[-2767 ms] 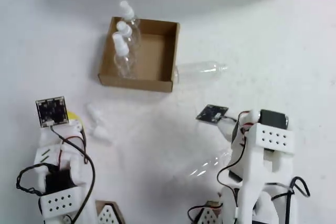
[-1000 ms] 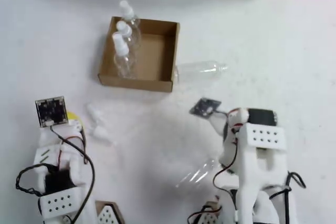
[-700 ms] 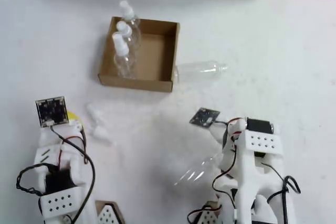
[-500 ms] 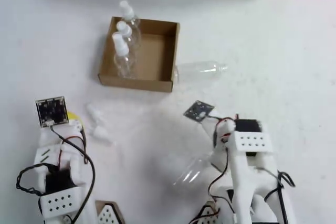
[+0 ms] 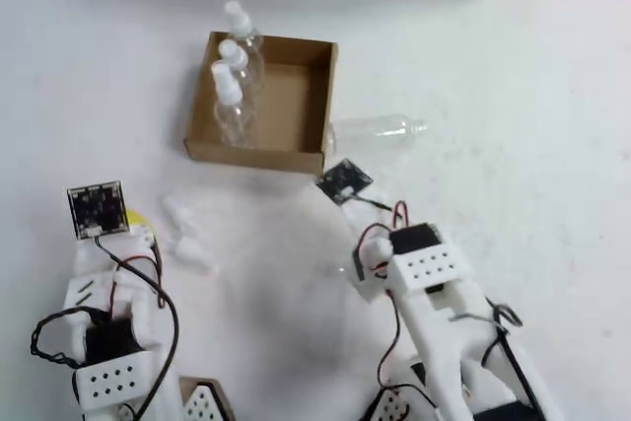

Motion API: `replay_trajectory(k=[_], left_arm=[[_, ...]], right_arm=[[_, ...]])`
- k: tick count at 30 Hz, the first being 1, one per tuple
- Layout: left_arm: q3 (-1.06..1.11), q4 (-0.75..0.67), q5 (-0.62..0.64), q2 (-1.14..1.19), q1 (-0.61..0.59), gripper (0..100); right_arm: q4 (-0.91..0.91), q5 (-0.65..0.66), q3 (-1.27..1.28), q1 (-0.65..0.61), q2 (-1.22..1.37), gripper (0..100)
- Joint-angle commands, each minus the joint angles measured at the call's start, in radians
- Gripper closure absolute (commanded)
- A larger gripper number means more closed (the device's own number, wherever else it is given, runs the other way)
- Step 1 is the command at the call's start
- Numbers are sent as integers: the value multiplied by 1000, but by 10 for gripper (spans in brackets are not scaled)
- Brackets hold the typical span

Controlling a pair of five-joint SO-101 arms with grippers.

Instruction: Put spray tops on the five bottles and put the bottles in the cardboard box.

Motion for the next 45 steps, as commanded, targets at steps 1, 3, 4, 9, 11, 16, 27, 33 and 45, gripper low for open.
replay_trajectory(k=[1, 3, 4, 9, 11, 16, 27, 33, 45], left_arm=[[-6, 6, -12, -16, 4, 950], [-6, 6, -12, -16, 4, 950], [-6, 6, -12, -16, 4, 950], [-6, 6, -12, -16, 4, 950], [-6, 6, -12, -16, 4, 950], [-6, 5, -12, -16, 4, 950], [-6, 3, -12, -16, 4, 950], [-6, -2, -12, -16, 8, 950], [-6, 0, -12, -16, 7, 950]], right_arm=[[-54, -123, -98, -21, 94, 983], [-77, -206, -126, -21, 150, 982], [-87, -252, -137, -22, 171, 981], [-117, -384, -175, -22, 191, 981], [-114, -379, -167, -21, 160, 981], [5, -381, -164, -21, 33, 981], [186, -381, -132, -101, -205, 874], [193, -381, -77, -104, -213, 740], [154, -486, -37, -262, -202, 722]])
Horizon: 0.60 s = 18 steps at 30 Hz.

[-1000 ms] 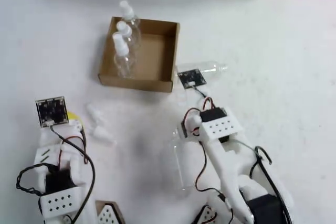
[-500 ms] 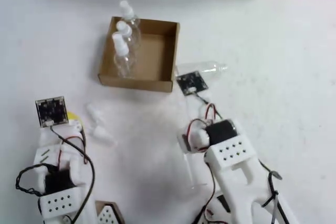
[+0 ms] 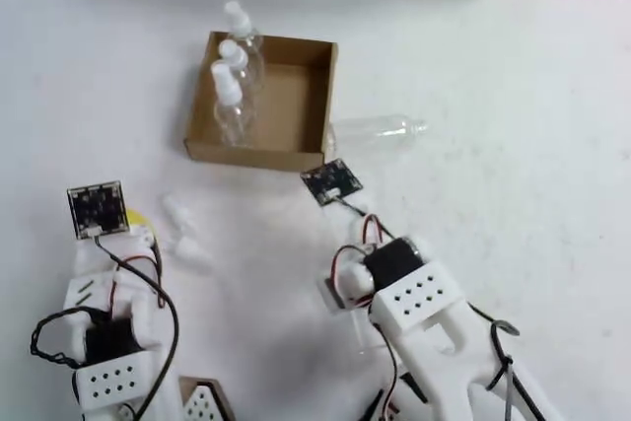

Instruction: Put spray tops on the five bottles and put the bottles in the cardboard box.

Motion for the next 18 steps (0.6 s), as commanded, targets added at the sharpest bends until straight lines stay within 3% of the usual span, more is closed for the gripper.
replay_trajectory(k=[1, 9, 18], left_arm=[[-6, 0, -12, -16, 7, 950], [-6, 0, -12, -16, 7, 950], [-6, 5, -12, -16, 7, 950]], right_arm=[[-84, -51, 44, -19, -13, 723], [-114, -49, 75, -19, 5, 723], [-300, -29, 83, -19, 275, 723]])
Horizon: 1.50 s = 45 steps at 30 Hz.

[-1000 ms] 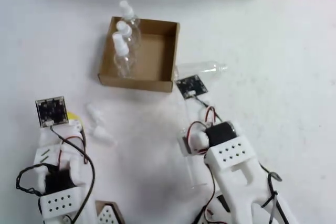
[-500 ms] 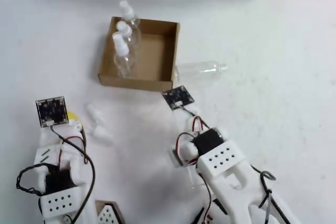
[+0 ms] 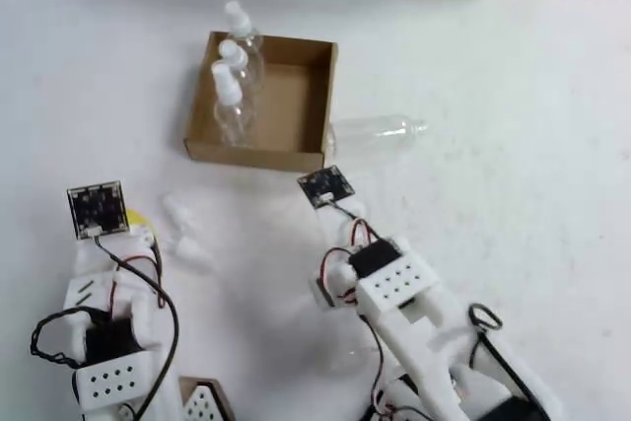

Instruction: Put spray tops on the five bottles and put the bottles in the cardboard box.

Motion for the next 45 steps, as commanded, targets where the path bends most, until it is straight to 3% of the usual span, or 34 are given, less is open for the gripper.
replay_trajectory(k=[1, 5, 10, 13, 17, 23, 31, 34, 41, 45], left_arm=[[-6, 5, -12, -16, 7, 950], [-6, 6, -12, -16, 7, 950], [-6, 6, -12, -16, 7, 950], [-6, 6, -12, -16, 7, 950], [-6, 6, -12, -16, 7, 950], [-6, 6, -12, -16, 7, 950], [-6, 6, -12, -16, 5, 950], [-6, 6, -12, -16, 5, 950], [-6, 8, -12, -16, 5, 950], [-6, 8, -12, -16, 5, 950]], right_arm=[[-74, 8, -6, -2, 130, 723], [-87, 11, -8, 1, 168, 753], [-90, 17, -8, 2, 113, 998], [-82, 17, -6, 39, 45, 929], [-81, 23, -5, 173, -67, 988], [-77, 216, -5, 437, -168, 975], [-97, 259, -49, 762, -41, 971], [-94, 347, -117, 868, 68, 971], [-94, 477, -230, 955, 297, 957], [-79, 479, -265, 963, 360, 832]])
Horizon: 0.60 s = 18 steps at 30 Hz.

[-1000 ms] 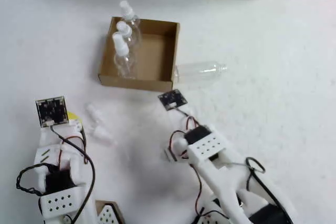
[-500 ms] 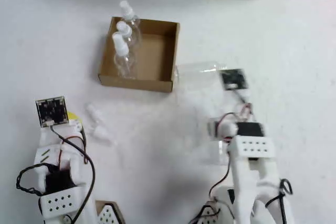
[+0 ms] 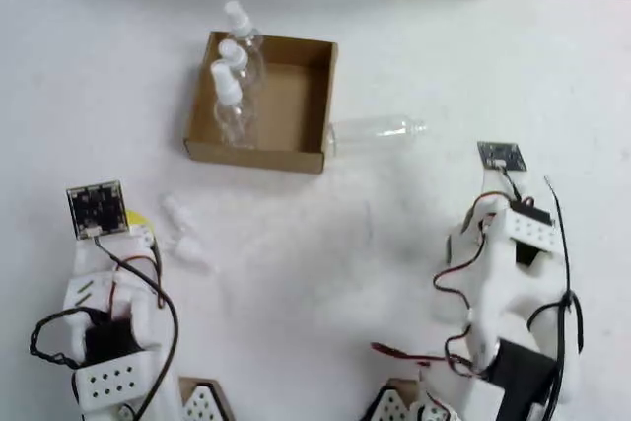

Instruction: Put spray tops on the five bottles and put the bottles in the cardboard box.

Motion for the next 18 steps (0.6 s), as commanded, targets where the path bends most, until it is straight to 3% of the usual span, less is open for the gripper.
replay_trajectory(k=[1, 9, 18], left_arm=[[-6, 8, -12, -16, 5, 950], [-6, 8, -12, -16, 4, 950], [-6, 8, -12, -16, 4, 950]], right_arm=[[22, 18, -77, 16, 35, 802], [217, 18, -186, 71, -54, 769], [220, 104, -186, 85, -93, 740]])
